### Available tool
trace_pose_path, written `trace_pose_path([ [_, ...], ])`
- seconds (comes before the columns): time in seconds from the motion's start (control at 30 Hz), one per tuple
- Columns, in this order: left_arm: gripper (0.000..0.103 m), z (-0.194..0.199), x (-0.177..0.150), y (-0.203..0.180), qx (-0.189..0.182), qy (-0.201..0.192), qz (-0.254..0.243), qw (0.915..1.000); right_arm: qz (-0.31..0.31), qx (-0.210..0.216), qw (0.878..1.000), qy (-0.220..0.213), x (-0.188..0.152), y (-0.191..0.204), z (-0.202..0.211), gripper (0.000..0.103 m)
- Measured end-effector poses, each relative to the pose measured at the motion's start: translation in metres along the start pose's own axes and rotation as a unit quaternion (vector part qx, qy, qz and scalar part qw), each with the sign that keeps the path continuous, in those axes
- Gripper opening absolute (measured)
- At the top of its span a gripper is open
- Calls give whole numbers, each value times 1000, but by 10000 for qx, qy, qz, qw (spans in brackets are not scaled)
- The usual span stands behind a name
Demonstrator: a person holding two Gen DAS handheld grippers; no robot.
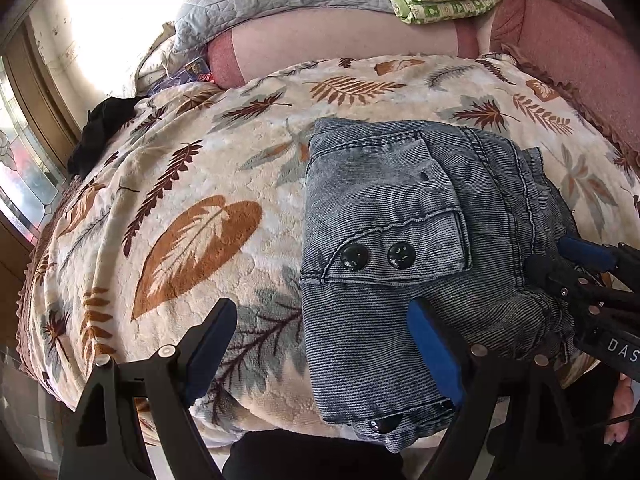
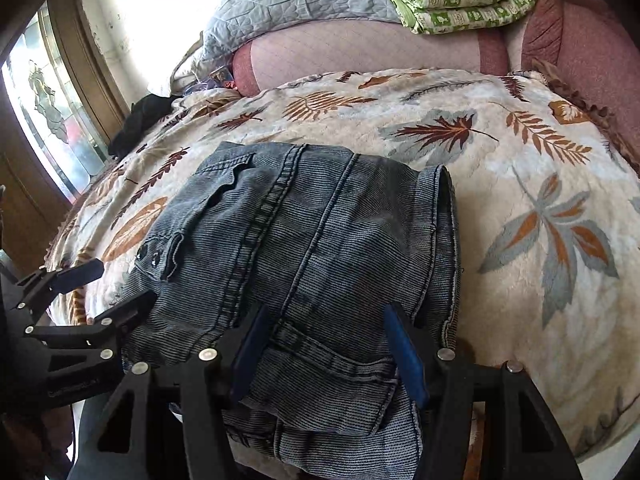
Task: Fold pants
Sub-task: 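Release the jeans and press the folded bundle flat with both grippers, then press the folded jeans bundle flat with both open grippers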
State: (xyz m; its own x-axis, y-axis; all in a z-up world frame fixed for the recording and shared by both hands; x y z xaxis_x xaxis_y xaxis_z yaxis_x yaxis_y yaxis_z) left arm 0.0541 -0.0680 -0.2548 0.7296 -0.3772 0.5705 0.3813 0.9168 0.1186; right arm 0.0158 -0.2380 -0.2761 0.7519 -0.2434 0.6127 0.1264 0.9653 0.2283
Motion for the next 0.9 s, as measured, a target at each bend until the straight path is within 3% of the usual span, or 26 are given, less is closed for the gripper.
trace_pose_path([
  [0.9, 99, -13, -3, 4, 188, 8, 144, 9997, 208, 172, 9996, -29, 2, 0, -2, 64],
])
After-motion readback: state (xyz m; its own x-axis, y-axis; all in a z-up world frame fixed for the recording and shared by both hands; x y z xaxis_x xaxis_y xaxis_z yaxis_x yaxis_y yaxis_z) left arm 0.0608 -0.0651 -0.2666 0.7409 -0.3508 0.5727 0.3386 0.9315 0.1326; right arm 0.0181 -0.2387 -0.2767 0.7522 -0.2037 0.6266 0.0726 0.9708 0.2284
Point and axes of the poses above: each gripper's, at about its wrist camera, not at the fingertips, and z roughly against the way its jaws point, y to its left, x to its top, the point moved 2 cm from there along -z, roughly the way its jaws point, and after that the axes turned 4 degrees about -x, right-handed, at the moved point
